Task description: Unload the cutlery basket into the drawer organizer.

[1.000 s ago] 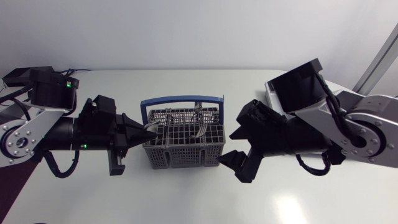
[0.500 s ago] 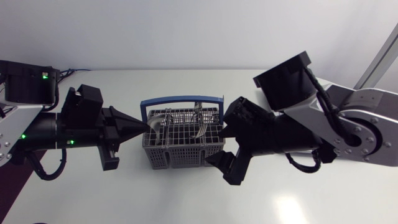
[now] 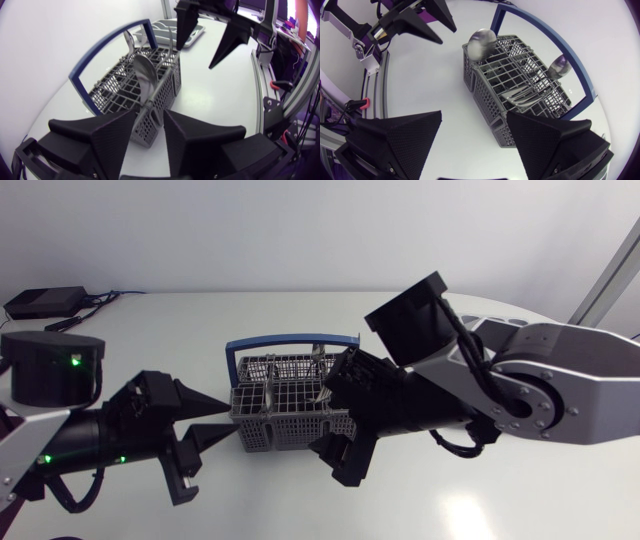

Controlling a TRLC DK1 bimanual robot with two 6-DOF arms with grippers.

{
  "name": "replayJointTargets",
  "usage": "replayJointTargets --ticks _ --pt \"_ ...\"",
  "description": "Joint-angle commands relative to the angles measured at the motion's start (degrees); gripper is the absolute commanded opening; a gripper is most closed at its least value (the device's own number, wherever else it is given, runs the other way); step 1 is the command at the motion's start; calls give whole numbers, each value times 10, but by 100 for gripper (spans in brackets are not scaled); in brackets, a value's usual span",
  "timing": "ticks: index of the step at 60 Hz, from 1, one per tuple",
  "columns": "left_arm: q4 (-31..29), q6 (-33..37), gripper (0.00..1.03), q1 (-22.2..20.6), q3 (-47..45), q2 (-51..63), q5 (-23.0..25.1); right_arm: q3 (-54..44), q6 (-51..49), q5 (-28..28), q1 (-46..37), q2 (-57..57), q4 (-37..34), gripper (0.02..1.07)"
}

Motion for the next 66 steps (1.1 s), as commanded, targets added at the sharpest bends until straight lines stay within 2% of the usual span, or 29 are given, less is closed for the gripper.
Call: replayJointTargets --ticks 1,7,17,30,39,54,66 --pt "4 59 82 -4 -24 -1 -3 7 9 4 5 10 5 96" --pt "10 82 87 -16 -14 18 -3 5 9 4 7 10 7 97" --pt "18 110 87 -22 28 87 3 2 7 3 13 11 8 97" --pt "13 154 86 -9 85 153 31 11 0 3 26 22 4 97" --pt "-18 191 86 12 123 190 58 16 -6 3 26 30 4 97" --pt "-65 256 65 29 167 241 88 17 -12 2 24 44 7 98" --pt "-71 276 65 30 183 273 95 17 -14 0 23 52 10 98"
